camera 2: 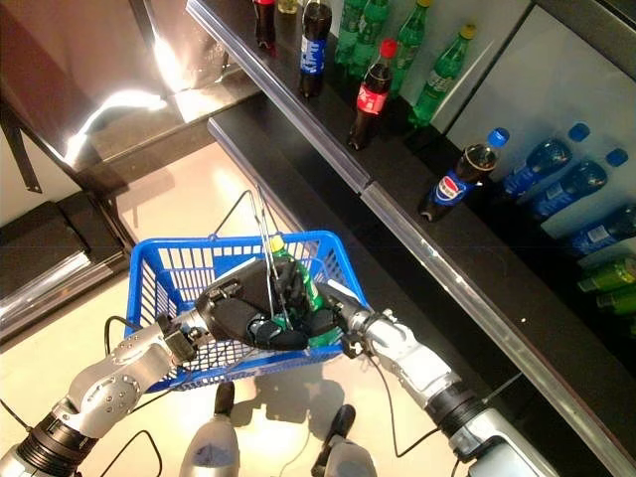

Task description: Pick up the drink and place into the basket.

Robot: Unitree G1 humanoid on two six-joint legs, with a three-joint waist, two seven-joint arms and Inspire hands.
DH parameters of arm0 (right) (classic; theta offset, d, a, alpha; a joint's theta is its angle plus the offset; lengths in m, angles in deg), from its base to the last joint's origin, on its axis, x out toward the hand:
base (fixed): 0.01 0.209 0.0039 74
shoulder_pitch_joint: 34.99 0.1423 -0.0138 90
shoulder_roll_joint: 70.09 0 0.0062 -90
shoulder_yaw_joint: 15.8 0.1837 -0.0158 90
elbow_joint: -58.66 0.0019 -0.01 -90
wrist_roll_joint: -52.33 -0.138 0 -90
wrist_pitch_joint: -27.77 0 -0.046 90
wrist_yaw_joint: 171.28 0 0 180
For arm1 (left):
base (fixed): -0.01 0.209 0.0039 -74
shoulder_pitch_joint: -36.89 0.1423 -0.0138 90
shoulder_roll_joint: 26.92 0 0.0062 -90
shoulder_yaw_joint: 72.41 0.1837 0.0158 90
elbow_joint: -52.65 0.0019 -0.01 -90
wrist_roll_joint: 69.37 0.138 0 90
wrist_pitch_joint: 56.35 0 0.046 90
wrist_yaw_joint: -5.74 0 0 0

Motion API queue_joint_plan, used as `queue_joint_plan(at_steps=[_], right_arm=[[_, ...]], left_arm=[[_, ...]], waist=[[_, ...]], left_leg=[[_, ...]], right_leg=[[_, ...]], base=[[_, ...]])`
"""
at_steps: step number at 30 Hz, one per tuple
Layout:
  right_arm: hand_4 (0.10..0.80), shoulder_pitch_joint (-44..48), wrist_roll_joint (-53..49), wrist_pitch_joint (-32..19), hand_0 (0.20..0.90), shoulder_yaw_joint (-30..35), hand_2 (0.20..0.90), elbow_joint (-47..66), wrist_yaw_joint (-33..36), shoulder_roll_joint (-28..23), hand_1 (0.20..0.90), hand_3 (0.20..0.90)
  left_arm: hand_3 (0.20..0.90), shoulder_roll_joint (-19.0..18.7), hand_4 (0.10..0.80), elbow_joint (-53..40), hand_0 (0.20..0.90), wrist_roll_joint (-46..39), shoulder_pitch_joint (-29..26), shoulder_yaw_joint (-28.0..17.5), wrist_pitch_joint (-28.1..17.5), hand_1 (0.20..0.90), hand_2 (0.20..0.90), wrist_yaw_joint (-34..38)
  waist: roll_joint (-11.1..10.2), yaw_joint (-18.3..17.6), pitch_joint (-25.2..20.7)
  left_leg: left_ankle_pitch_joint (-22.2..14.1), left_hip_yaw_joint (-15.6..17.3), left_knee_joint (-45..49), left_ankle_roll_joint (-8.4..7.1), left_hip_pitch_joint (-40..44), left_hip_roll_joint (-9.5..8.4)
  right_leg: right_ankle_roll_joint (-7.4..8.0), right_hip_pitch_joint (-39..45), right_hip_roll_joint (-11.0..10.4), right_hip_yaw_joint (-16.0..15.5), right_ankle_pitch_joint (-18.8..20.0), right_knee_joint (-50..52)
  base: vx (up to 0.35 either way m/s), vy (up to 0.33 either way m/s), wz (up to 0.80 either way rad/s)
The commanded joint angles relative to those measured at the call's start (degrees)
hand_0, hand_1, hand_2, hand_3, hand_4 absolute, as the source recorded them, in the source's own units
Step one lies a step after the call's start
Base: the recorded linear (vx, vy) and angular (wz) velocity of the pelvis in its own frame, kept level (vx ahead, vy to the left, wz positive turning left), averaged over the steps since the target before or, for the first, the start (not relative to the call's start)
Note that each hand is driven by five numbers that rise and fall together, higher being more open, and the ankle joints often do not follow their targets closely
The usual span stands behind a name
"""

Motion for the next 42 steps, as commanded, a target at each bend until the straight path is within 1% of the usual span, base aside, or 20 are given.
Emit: queue_joint_plan(at_steps=[1,7,13,14,17,20,26,32,36,42], right_arm=[[0.1,4.83,3.71,-3.28,0.3,-7.15,0.3,3.62,-2.42,1.26,0.3,0.2],[0.1,8.92,9.98,-2.29,0.3,-9.75,0.3,2.73,-3.45,0.9,0.3,0.2],[0.1,13.06,16.25,-2.03,0.3,-12.5,0.3,1.94,-6.22,1.11,0.3,0.2],[0.1,14.43,18.77,-2.1,0.3,-13.46,0.3,1.84,-7.22,1.27,0.3,0.2],[0.1,16.32,21.54,-2.53,0.3,-15.25,0.3,1.57,-9.24,1.63,0.3,0.2],[0.1,18.15,22.88,-2.73,0.3,-17.1,0.3,0.96,-10.62,2.24,0.3,0.2],[0.1,20.35,25.78,-4.05,0.3,-18.76,0.3,-1.92,-11.78,4.39,0.3,0.2],[0.1,21.53,29.31,-5.01,0.3,-20.38,0.3,-4.03,-13.41,5.44,0.3,0.2],[0.1,21.8,31.02,-4.85,0.3,-21.27,0.3,-6.19,-14.37,6.71,0.3,0.2],[0.1,22.02,31.53,-4.03,0.3,-21.55,0.3,-9.51,-14.83,8.76,0.3,0.2]], left_arm=[[0.2,10.27,0.1,-15.64,0.3,-5.99,-12.34,3.54,-11.52,0.3,0.3,-11.84],[0.2,10.37,0.1,-15.67,0.3,-5.59,-13.35,4.34,-11.27,0.3,0.3,-11.73],[0.2,11.09,0.1,-15.64,0.3,-4.5,-14.53,5.4,-10.14,0.3,0.3,-12.45],[0.2,11.24,0.1,-15.8,0.3,-4.02,-14.92,5.8,-9.87,0.3,0.3,-12.75],[0.2,11.6,0.1,-16.13,0.3,-3.32,-16.04,6.84,-9.53,0.3,0.3,-12.51],[0.2,12.18,0.1,-16.03,0.3,-2.52,-17.09,7.76,-9.87,0.3,0.3,-12.61],[0.2,13.14,0.1,-16.06,0.3,-1.07,-18.72,8.88,-10.29,0.3,0.3,-12.68],[0.2,13.32,0.1,-15.99,0.3,0.48,-20.1,9.53,-11.39,0.3,0.3,-13.13],[0.2,13.7,0.1,-16.0,0.3,0.69,-21.14,10.11,-12.33,0.3,0.3,-12.92],[0.2,14.91,0.1,-16.21,0.3,1.88,-22.23,10.65,-11.95,0.3,0.3,-12.57]], waist=[[-1.03,-0.17,-21.81],[-1.24,0.25,-21.69],[-1.45,0.74,-21.73],[-1.53,0.9,-21.68],[-1.65,1.12,-21.67],[-1.65,1.21,-21.8],[-1.57,1.58,-22.05],[-1.51,1.81,-22.26],[-1.51,2.04,-22.47],[-1.88,2.4,-22.44]], left_leg=[[-1.95,1.16,-0.15,0.99,0.04,0.26],[-1.9,0.89,-0.15,0.91,0.21,0.25],[-1.8,0.75,-0.15,0.78,0.29,0.29],[-1.84,0.68,-0.15,0.78,0.36,0.29],[-1.86,0.48,-0.15,0.8,0.38,0.22],[-1.83,0.47,-0.15,0.76,0.5,0.23],[-1.82,0.22,-0.15,0.76,0.51,0.1],[-1.85,0.18,-0.15,0.73,0.56,0.06],[-1.87,-0.02,-0.15,0.71,0.5,-0.01],[-1.99,-0.14,-0.15,0.72,0.54,0.02]], right_leg=[[3.32,3.55,-3.31,0.52,-3.13,-0.12],[3.33,3.91,-3.24,0.4,-3.13,-0.12],[3.3,4.27,-3.22,0.14,-3.18,-0.12],[3.24,4.38,-3.2,0.11,-3.19,-0.12],[3.22,4.55,-3.12,0.1,-3.24,-0.12],[3.16,4.71,-3.09,0.1,-3.29,-0.12],[3.11,4.95,-3.13,-0.07,-3.34,-0.12],[3.13,5.17,-3.19,-0.22,-3.42,-0.12],[3.15,5.24,-3.21,-0.36,-3.43,-0.12],[3.11,5.54,-3.15,-0.64,-3.52,-0.12]], base=[[0.0,0.0,0.0],[0.0,0.0,0.0],[0.0,0.0,0.0],[0.0,0.0,0.0],[0.0,0.0,0.0],[0.021,0.003,0.01],[0.017,0.003,0.03],[0.0,0.0,0.0],[0.0,0.0,0.0],[0.002,-0.002,0.01]])
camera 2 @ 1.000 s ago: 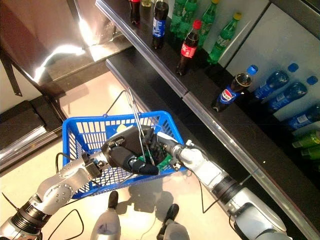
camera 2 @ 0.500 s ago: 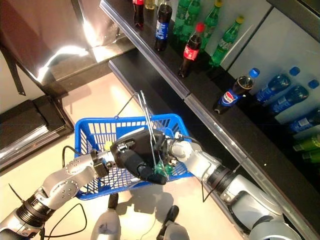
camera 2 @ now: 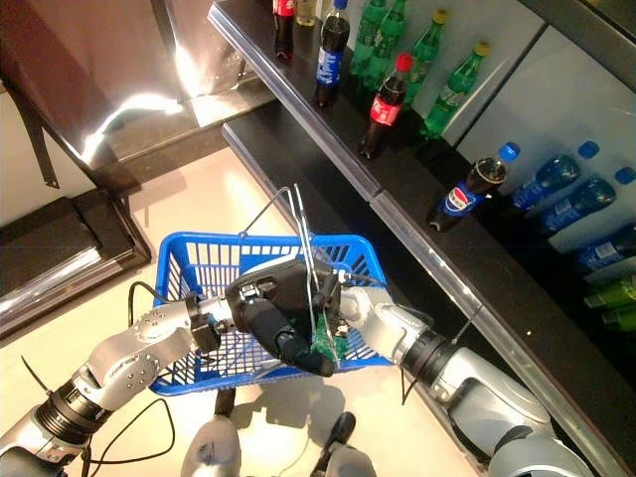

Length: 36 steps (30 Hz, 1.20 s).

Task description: Pick up the drink and place into the basket.

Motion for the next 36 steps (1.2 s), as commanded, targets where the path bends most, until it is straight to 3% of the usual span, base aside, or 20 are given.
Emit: queue_joint_plan(at_steps=[1,17,19,20,21,36], right_arm=[[0.1,3.95,0.39,-4.61,0.3,-5.27,0.3,-6.49,0.37,7.18,0.3,0.2],[0.1,3.13,6.84,-3.95,0.3,-3.99,0.3,-18.85,0.43,13.8,0.3,0.2],[0.215,3.21,7.49,-3.85,0.399,-3.63,0.399,-19.96,0.54,14.48,0.399,0.315],[0.427,3.28,7.87,-3.63,0.58,-3.53,0.58,-20.42,0.68,14.75,0.58,0.527],[0.8,3.23,8.23,-3.73,0.9,-3.4,0.9,-20.81,0.78,15.0,0.9,0.9],[0.8,3.54,9.29,-3.09,0.9,-2.51,0.9,-21.51,1.25,16.34,0.9,0.9]], left_arm=[[0.2,14.94,0.1,-16.15,0.3,-6.47,-10.64,2.35,-13.68,0.3,0.3,-9.15],[0.2,18.14,0.1,-16.26,0.3,-4.69,-12.49,3.04,-11.77,0.3,0.3,-9.22],[0.2,18.59,0.1,-16.15,0.3,-4.45,-12.46,2.91,-11.45,0.3,0.3,-9.4],[0.2,18.66,0.1,-16.21,0.3,-4.49,-12.48,2.92,-11.39,0.3,0.3,-9.48],[0.2,18.84,0.1,-16.27,0.3,-4.29,-12.33,2.91,-11.28,0.3,0.3,-9.52],[0.2,20.28,0.1,-16.13,0.3,-2.83,-11.73,2.61,-10.03,0.3,0.3,-9.6]], waist=[[-1.87,0.57,-22.53],[-1.94,1.47,-22.94],[-1.98,1.52,-23.0],[-1.97,1.57,-23.0],[-1.96,1.6,-23.04],[-2.11,1.55,-23.04]], left_leg=[[-1.99,1.12,-0.15,0.71,-0.6,0.22],[-2.12,0.82,-0.15,0.81,-0.65,0.23],[-2.12,0.8,-0.15,0.79,-0.68,0.27],[-2.13,0.84,-0.15,0.78,-0.7,0.3],[-2.15,0.83,-0.15,0.8,-0.71,0.3],[-2.24,1.18,-0.15,0.92,-0.74,0.35]], right_leg=[[2.87,3.74,-3.06,-0.11,-3.31,-0.12],[2.76,4.03,-3.0,-0.63,-3.52,-0.12],[2.74,3.96,-3.01,-0.65,-3.5,-0.12],[2.72,3.98,-3.02,-0.7,-3.51,-0.12],[2.71,3.97,-3.01,-0.68,-3.54,-0.12],[2.54,3.75,-2.95,-0.65,-3.54,-0.12]], base=[[0.0,0.0,0.0],[0.002,0.0,0.01],[0.0,0.0,0.0],[0.0,0.0,0.0],[0.0,0.0,0.0],[0.0,0.0,0.0]])
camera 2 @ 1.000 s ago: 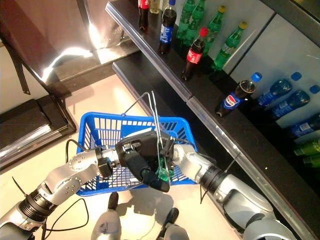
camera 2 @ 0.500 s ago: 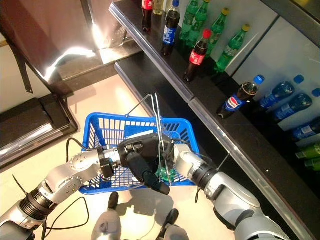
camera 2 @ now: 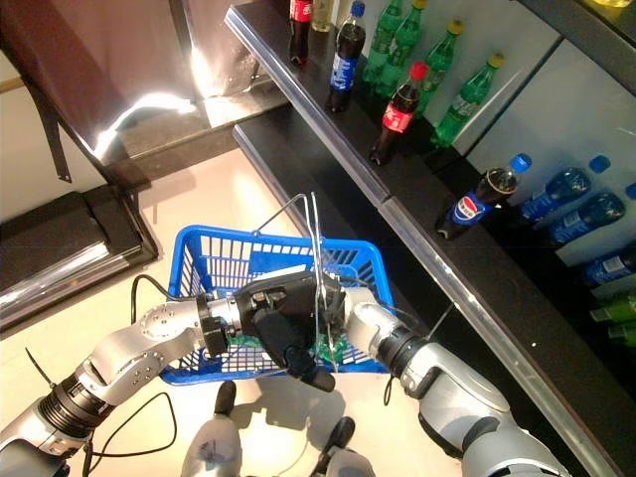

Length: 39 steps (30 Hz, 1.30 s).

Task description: Pick up the drink and place into the basket.

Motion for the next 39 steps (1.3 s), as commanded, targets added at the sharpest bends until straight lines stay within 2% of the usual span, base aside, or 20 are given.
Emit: queue_joint_plan(at_steps=[1,10,21,26,30,32,39], right_arm=[[0.8,0.76,0.63,-1.87,0.9,-2.92,0.9,-6.34,2.47,7.66,0.9,0.9],[0.8,0.92,-0.87,-1.31,0.9,-1.69,0.9,-5.22,3.33,6.92,0.9,0.9],[0.8,-1.08,-3.88,0.05,0.9,0.67,0.9,1.42,5.82,2.19,0.9,0.9],[0.8,-4.21,-5.02,0.87,0.9,4.23,0.9,8.73,6.03,-3.45,0.9,0.9],[0.8,-5.9,-5.53,0.9,0.9,6.23,0.9,11.71,6.36,-5.95,0.9,0.9],[0.8,-8.31,-6.62,1.39,0.9,9.11,0.9,15.57,7.38,-8.44,0.9,0.9],[0.8,-14.65,-9.36,1.73,0.9,17.07,0.9,23.52,9.55,-12.45,0.9,0.9]], left_arm=[[0.2,20.34,0.1,-16.04,0.3,-8.79,-10.33,1.78,-15.64,0.3,0.3,-9.08],[0.2,20.18,0.1,-15.64,0.3,-8.28,-9.96,0.93,-16.13,0.3,0.3,-8.39],[0.2,18.35,0.1,-14.53,0.3,-6.91,-7.39,-2.1,-17.98,0.3,0.3,-5.58],[0.2,15.21,0.1,-13.83,0.3,-8.57,-3.92,-6.82,-20.34,0.3,0.3,-4.18],[0.2,13.85,0.1,-13.63,0.3,-10.55,-2.15,-9.33,-20.51,0.3,0.3,-3.89],[0.2,12.8,0.1,-12.25,0.3,-12.72,0.08,-11.84,-21.17,0.3,0.3,-3.15],[0.2,11.79,0.1,-11.03,0.3,-15.27,4.87,-16.85,-22.25,0.3,0.3,-2.4]], waist=[[-1.72,0.18,-22.81],[-1.61,-0.21,-22.78],[-1.19,-1.42,-22.66],[-0.7,-2.29,-22.37],[-0.42,-2.59,-22.13],[0.01,-3.13,-21.92],[1.01,-4.33,-21.54]], left_leg=[[-2.23,1.53,-0.16,0.91,-0.88,0.43],[-2.24,1.89,-0.16,0.93,-0.69,0.5],[-2.45,2.73,-0.16,0.91,-0.34,0.6],[-2.58,3.17,-0.16,0.89,-0.05,0.69],[-2.62,3.35,-0.16,0.92,0.07,0.77],[-2.74,3.61,-0.16,0.94,0.26,0.86],[-3.05,3.98,-0.16,1.05,0.67,1.06]], right_leg=[[2.45,3.09,-2.93,0.32,-3.38,-0.12],[2.4,2.92,-2.95,0.56,-3.21,-0.12],[2.42,2.41,-3.0,1.36,-3.04,-0.12],[2.49,2.06,-3.05,1.97,-2.87,-0.12],[2.57,1.93,-3.12,2.21,-2.77,-0.12],[2.64,1.7,-3.16,2.7,-2.68,-0.12],[2.74,1.19,-3.3,3.71,-2.59,-0.12]], base=[[0.0,0.0,0.0],[0.0,0.0,0.0],[-0.001,0.004,-0.01],[0.001,0.018,-0.03],[0.0,0.017,-0.05],[0.001,0.042,-0.03],[0.001,0.028,-0.07]])
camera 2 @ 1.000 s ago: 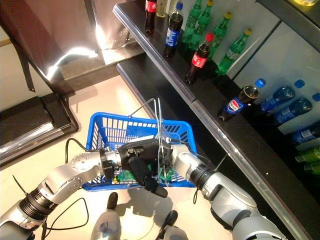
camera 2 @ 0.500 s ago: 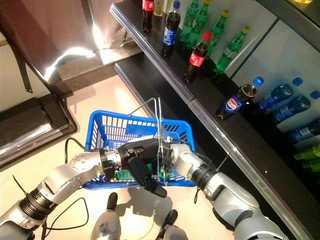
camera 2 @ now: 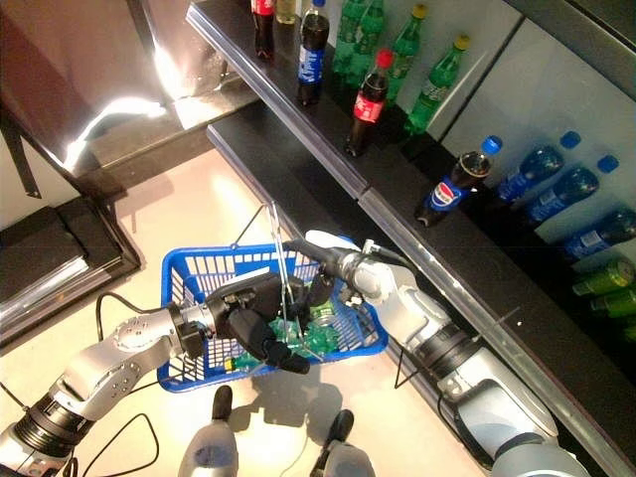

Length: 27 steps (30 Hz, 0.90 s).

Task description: Pick up the drink and place into the basket.

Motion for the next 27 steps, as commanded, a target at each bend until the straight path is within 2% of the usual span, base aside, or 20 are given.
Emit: queue_joint_plan(at_steps=[1,5,6,8,9,13,20,23,27], right_arm=[[0.8,-7.58,-2.82,-2.3,0.9,-0.03,0.9,0.69,5.32,-1.43,0.9,0.9],[0.8,-12.53,-6.06,-3.82,0.9,5.75,0.9,4.27,7.91,-2.69,0.9,0.9],[0.8,-15.48,-8.25,-5.75,0.9,9.04,0.9,6.05,9.83,-2.74,0.9,0.9],[0.8,-17.4,-10.55,-7.77,0.9,11.1,0.9,7.11,12.06,-2.71,0.9,0.9],[0.8,-20.13,-13.68,-10.46,0.9,14.09,0.9,7.98,15.09,-1.17,0.9,0.9],[0.8,-28.01,-16.06,-18.26,0.9,20.41,0.9,8.93,17.78,3.3,0.9,0.9],[0.8,-33.95,-20.85,-22.57,0.9,26.04,0.9,7.34,19.35,5.85,0.9,0.9],[0.8,-37.37,-25.26,-25.66,0.9,30.19,0.9,5.17,23.1,8.41,0.9,0.9],[0.8,-39.39,-26.52,-27.75,0.9,32.79,0.9,1.54,24.6,10.13,0.9,0.9]], left_arm=[[0.2,14.14,0.1,-11.07,0.3,-17.19,-5.0,-9.47,-23.17,0.3,0.3,-5.1],[0.2,14.19,0.1,-10.52,0.3,-16.76,-2.41,-11.64,-23.89,0.3,0.3,-4.43],[0.2,14.45,0.1,-9.83,0.3,-16.53,-1.0,-13.04,-24.3,0.3,0.3,-4.47],[0.2,14.48,0.1,-9.46,0.3,-16.55,-0.14,-13.9,-24.57,0.3,0.3,-4.12],[0.2,14.59,0.1,-8.7,0.3,-16.77,0.98,-15.07,-25.18,0.3,0.3,-3.67],[0.2,16.22,0.1,-6.17,0.3,-16.16,4.57,-18.63,-26.5,0.3,0.3,-4.15],[0.2,16.71,0.1,-3.64,0.3,-15.27,7.58,-21.93,-27.18,0.3,0.3,-2.21],[0.2,17.09,0.1,0.81,0.3,-15.13,10.1,-24.17,-27.09,0.3,0.3,-0.73],[0.2,17.24,0.1,4.49,0.3,-13.92,12.03,-25.99,-27.68,0.3,0.3,-0.41]], waist=[[1.42,-0.77,-21.31],[1.87,-1.66,-21.19],[2.17,-2.2,-21.11],[2.36,-2.5,-21.15],[2.78,-3.04,-21.09],[3.48,-4.37,-21.2],[3.9,-6.14,-21.35],[4.14,-7.65,-21.06],[4.29,-8.67,-20.84]], left_leg=[[-2.92,0.85,-0.15,0.85,0.56,1.26],[-3.04,1.18,-0.15,0.85,0.73,1.4],[-3.08,1.34,-0.15,0.87,0.72,1.49],[-3.07,1.49,-0.15,0.87,0.72,1.55],[-3.1,1.72,-0.15,0.95,0.74,1.59],[-3.31,2.26,-0.15,1.16,0.97,1.67],[-3.62,3.19,-0.15,1.22,1.28,1.82],[-3.95,4.02,-0.15,1.37,1.95,1.79],[-4.28,4.86,-0.15,1.56,2.57,1.7]], right_leg=[[2.77,2.88,-3.07,1.32,-2.6,-0.12],[2.82,2.64,-2.98,1.91,-2.58,-0.12],[2.89,2.41,-3.01,2.23,-2.51,-0.12],[2.91,2.22,-3.0,2.51,-2.44,-0.12],[2.87,2.01,-3.03,2.88,-2.41,-0.12],[2.91,1.54,-3.06,3.89,-2.38,-0.12],[2.82,0.81,-2.96,5.13,-2.3,-0.12],[2.68,0.3,-2.79,6.48,-2.07,-0.12],[2.61,0.05,-2.63,7.51,-1.94,-0.12]], base=[[0.002,0.02,-0.09],[0.002,0.015,-0.05],[-0.006,0.021,-0.06],[-0.011,0.032,-0.05],[-0.009,0.043,-0.06],[0.002,0.033,-0.14],[0.0,0.008,-0.11],[-0.003,0.02,-0.07],[-0.004,0.031,-0.16]])
